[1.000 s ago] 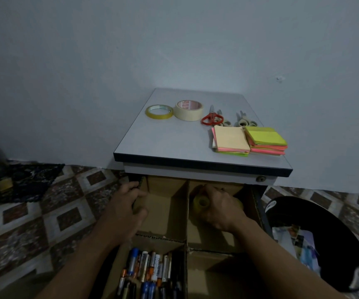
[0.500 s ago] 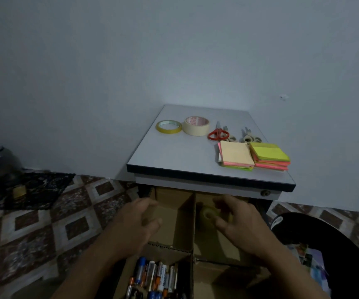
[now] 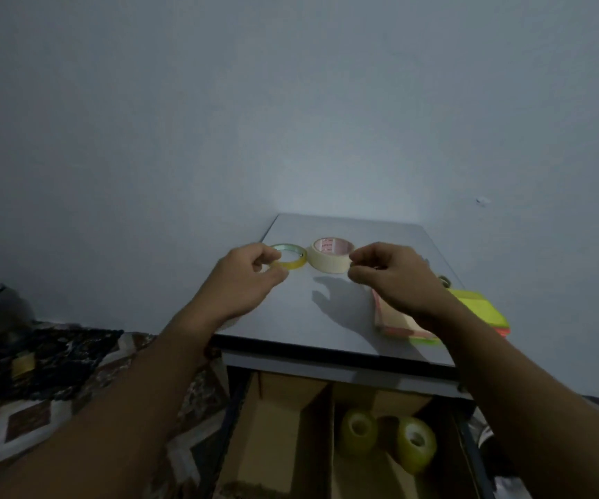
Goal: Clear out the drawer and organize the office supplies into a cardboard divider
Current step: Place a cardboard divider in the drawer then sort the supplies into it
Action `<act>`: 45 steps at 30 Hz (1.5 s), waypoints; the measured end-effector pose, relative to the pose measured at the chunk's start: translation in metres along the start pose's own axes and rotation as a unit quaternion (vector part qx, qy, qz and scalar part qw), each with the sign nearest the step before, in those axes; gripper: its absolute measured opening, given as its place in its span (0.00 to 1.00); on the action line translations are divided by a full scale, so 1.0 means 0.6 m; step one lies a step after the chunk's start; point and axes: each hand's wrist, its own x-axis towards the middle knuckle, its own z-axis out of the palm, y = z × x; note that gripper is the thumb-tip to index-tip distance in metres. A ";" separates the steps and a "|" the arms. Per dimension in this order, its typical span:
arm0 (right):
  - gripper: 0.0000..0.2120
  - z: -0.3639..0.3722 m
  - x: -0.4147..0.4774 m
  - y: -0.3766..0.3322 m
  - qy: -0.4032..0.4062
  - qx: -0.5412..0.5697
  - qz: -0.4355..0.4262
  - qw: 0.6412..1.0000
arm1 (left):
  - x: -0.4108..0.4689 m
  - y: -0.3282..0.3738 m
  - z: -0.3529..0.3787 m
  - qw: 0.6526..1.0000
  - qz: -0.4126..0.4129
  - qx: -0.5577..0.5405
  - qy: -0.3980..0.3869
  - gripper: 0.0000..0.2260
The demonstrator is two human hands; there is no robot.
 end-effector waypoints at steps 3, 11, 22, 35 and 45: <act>0.16 0.016 0.070 0.017 -0.026 -0.041 0.018 0.999 | 0.065 -0.021 0.024 0.999 -0.024 0.036 -0.008 0.17; 0.19 0.052 0.170 0.047 -0.076 -0.286 0.028 0.955 | 0.156 -0.082 0.064 0.990 -0.054 0.123 -0.048 0.17; 0.12 0.058 0.161 0.038 -0.029 -0.256 -0.023 0.966 | 0.118 -0.092 0.038 0.993 -0.025 0.110 0.021 0.02; 0.05 -0.039 -0.085 -0.045 0.006 -0.046 -0.081 0.996 | -0.102 -0.023 -0.041 0.997 0.017 -0.034 0.064 0.02; 0.07 -0.049 -0.315 0.017 -0.060 -0.028 0.000 0.998 | -0.267 -0.040 0.002 0.995 0.020 -0.082 0.051 0.05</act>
